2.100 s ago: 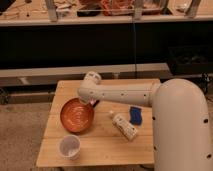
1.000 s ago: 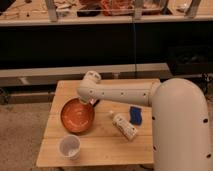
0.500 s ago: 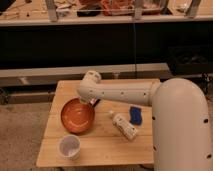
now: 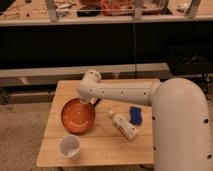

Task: Pick up the ceramic bowl

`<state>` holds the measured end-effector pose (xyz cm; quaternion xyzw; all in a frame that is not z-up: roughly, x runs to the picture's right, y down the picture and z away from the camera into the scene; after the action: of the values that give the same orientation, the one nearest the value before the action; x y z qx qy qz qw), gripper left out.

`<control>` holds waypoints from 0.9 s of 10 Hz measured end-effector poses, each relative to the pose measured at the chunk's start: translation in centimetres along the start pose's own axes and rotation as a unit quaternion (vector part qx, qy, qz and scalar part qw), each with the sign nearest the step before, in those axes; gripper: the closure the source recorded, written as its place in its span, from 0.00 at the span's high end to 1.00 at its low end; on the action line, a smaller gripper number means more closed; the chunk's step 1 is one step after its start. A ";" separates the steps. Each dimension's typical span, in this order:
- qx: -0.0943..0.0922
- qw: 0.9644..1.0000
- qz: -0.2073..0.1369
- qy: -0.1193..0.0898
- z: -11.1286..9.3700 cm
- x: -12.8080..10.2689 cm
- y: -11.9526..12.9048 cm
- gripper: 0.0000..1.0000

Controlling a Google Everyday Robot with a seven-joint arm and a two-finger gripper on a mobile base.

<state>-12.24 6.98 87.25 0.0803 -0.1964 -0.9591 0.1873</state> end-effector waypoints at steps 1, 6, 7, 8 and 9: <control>0.000 1.000 -0.003 0.000 -0.1 0.0 0.1 0.02; 0.002 1.000 -0.015 -0.002 -0.4 0.0 0.2 0.02; 0.002 1.000 -0.017 -0.003 -0.4 0.0 0.2 0.02; 0.003 1.000 -0.021 -0.003 -0.5 0.0 0.3 0.02; 0.003 1.000 -0.024 -0.003 -0.7 0.0 0.3 0.02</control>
<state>-11.97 6.51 86.79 0.0825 -0.1979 -0.9630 0.1633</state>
